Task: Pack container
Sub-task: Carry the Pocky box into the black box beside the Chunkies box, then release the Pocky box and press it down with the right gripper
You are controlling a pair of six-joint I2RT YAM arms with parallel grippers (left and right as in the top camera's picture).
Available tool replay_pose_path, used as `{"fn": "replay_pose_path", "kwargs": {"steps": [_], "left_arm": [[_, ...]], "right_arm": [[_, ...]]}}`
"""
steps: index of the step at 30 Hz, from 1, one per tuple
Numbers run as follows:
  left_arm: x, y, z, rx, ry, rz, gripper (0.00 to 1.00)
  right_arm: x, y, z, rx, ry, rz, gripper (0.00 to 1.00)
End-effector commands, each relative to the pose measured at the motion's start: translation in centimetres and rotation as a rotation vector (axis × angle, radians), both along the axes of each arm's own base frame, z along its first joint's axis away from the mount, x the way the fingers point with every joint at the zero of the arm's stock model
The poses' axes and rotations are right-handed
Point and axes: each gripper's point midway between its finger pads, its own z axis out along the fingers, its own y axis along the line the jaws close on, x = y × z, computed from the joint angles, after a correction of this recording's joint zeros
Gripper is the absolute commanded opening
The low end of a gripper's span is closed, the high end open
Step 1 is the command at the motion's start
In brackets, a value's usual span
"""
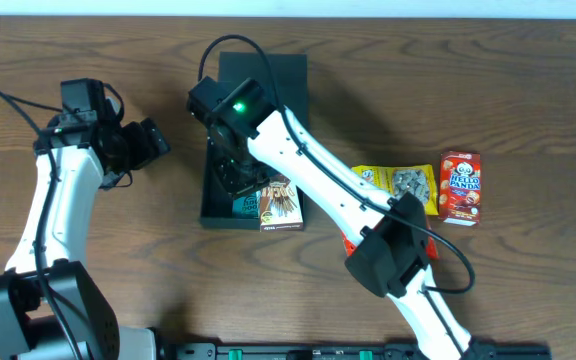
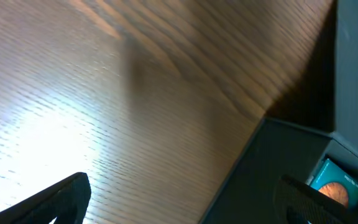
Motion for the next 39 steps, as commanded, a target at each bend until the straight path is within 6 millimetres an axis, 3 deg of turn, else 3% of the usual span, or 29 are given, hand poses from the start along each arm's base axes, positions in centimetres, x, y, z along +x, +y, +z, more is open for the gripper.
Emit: {"fn": "replay_pose_path", "kwargs": {"steps": [1,6,10,19,27,39], "left_arm": [[0.4,0.7,1.4,-0.014,-0.040,0.004,0.95],[0.3,1.1,1.5,-0.040,-0.046,0.017,0.96],[0.3,1.1,1.5,-0.040,-0.047,0.017,0.95],[0.3,1.1,1.5,-0.043,-0.047,0.016,0.95],[0.3,1.0,1.5,-0.048,-0.048,0.014,0.95],[0.4,1.0,1.5,-0.048,-0.049,0.014,0.95]], "right_arm": [[-0.5,-0.5,-0.8,-0.022,0.011,0.020,0.03],[-0.6,-1.1,-3.1,-0.054,0.029,0.016,0.02],[0.5,-2.4,-4.4,-0.115,-0.010,-0.030,0.02],[3.1,-4.9,-4.7,-0.197,-0.088,-0.177,0.03],[4.0,-3.9,-5.2,-0.160,-0.123,-0.184,0.05],[4.1,-2.5,-9.0,-0.114,-0.146,-0.183,0.04]]}}
